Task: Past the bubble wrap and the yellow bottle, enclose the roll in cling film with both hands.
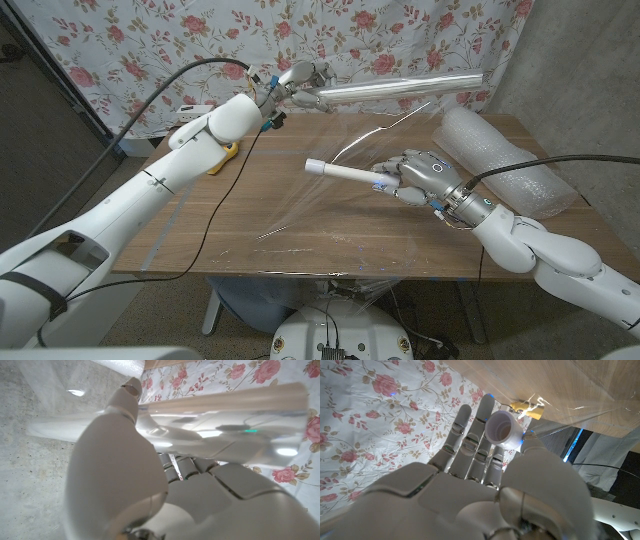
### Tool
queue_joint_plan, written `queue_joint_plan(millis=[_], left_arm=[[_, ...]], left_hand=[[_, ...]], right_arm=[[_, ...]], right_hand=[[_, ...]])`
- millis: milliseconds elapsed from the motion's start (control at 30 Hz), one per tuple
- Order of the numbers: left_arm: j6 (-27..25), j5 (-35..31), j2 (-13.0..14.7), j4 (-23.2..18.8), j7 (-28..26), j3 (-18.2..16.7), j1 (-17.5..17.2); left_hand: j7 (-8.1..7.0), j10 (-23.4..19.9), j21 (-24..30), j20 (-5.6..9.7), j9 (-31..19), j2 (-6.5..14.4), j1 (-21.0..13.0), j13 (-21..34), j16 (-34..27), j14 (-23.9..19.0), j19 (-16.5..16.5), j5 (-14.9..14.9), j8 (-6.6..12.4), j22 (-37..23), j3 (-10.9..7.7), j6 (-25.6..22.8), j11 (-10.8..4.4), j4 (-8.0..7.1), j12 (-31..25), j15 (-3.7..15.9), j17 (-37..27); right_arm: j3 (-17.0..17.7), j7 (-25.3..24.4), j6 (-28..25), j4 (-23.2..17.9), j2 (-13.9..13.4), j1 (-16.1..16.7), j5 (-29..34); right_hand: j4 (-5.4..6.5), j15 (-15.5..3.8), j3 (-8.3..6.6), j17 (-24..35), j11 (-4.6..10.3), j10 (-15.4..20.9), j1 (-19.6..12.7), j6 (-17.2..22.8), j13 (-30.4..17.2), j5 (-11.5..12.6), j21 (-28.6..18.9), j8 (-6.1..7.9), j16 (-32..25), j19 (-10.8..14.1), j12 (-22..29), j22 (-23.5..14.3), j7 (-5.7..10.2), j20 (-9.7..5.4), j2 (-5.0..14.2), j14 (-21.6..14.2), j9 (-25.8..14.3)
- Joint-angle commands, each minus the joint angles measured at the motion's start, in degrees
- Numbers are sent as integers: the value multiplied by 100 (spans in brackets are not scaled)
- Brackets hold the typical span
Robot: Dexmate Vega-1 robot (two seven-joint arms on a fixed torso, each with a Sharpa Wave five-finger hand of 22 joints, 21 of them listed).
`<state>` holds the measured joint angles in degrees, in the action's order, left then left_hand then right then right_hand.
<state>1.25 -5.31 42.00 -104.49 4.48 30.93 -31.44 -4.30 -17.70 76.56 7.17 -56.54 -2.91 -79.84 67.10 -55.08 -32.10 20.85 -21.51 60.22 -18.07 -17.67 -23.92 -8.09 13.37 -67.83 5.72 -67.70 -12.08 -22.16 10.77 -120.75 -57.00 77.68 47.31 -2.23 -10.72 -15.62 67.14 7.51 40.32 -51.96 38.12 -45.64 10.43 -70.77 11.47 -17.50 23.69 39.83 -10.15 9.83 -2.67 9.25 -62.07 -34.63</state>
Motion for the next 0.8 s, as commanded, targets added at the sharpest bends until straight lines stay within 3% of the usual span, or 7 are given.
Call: queue_joint_plan(millis=[33,467,800], left_arm=[[-2,-81,-41,1,27,80,21],[-104,-125,25,-62,-5,63,-91],[64,-17,-75,56,7,92,-72]], left_hand=[[-11,-11,58,12,-27,1158,-880,12,-23,15,-7,6,312,22,-434,-17,-2,-387,-55,-27,76],[-12,-14,114,21,16,1150,-874,-3,-22,6,-17,22,355,122,-453,-13,7,-387,-60,-12,80],[-12,-9,185,10,63,1141,-858,7,-13,8,-32,29,395,200,-480,-12,-4,-389,-77,-6,64]], right_arm=[[-192,-105,-14,-7,-83,-101,-68],[133,-158,-124,-230,-311,283,-197],[-19,-84,-8,-149,-240,118,-221]], right_hand=[[111,-242,-1860,15,342,385,-15,226,-22,16,-36,19,-46,-17,8,-10,155,-730,86,-30,-24],[89,-243,-1869,22,345,414,-11,239,-35,12,-46,19,-70,-10,5,-10,121,-722,90,-65,-22],[78,-242,-1875,20,326,418,0,231,-53,10,-53,12,-77,-8,0,-10,102,-717,89,-74,-21]])
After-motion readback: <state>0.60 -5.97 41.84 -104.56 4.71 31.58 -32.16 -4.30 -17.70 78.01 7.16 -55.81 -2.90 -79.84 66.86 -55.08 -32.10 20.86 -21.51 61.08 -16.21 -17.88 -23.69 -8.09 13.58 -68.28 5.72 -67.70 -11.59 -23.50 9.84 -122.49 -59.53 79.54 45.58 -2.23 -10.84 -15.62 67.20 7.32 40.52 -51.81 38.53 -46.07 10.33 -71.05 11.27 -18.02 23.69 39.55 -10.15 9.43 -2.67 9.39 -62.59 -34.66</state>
